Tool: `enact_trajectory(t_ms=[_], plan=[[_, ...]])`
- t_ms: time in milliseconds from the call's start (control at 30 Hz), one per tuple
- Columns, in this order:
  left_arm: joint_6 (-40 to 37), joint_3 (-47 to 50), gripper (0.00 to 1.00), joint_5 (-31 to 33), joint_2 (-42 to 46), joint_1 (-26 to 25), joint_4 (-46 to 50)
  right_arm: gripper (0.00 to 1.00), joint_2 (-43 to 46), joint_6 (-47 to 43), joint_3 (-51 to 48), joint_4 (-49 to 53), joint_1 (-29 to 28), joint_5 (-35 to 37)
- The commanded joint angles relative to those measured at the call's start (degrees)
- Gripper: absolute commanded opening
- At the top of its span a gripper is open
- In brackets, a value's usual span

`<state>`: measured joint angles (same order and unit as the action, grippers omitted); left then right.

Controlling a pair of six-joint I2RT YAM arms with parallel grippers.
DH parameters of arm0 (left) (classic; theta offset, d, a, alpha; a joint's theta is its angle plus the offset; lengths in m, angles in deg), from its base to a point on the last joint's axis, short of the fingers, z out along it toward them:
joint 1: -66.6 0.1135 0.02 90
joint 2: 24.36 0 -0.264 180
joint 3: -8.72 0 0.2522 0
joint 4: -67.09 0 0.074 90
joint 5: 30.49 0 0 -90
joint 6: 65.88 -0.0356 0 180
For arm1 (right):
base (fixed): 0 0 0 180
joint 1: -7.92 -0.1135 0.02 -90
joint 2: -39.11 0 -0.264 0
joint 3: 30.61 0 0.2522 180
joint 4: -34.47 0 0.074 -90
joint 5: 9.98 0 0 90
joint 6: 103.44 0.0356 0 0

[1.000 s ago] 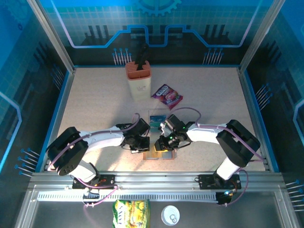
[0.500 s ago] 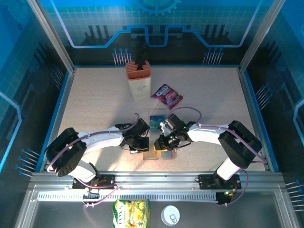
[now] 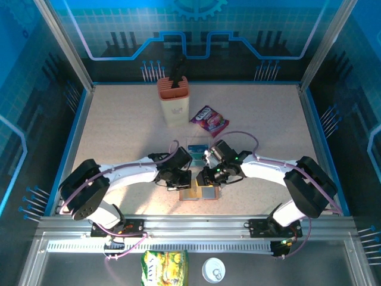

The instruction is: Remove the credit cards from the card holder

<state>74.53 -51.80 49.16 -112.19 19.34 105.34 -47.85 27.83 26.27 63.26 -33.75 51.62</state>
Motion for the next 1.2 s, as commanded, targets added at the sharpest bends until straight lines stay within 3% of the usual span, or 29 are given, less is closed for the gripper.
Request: enact_trajectory(t_ms=[0,567,1167], plan=[[-0.7,0.5,0.00,-1.7,-1.5,-0.2,-1.3,0.30,-0.5,-1.1,-0.4,1.7,0.5,0.7],[-0.1,3.3,0.00,-0.4,-2.5,-0.2,-1.0,0.30,-5.1,-1.1,-1.2,-1.2,0.5,-1.0],[0.2,1.1,0.00,0.8,2.1,-0.1,0.8,0.30,-5.9,-0.2,-3.0,-3.8,0.5,-1.4]])
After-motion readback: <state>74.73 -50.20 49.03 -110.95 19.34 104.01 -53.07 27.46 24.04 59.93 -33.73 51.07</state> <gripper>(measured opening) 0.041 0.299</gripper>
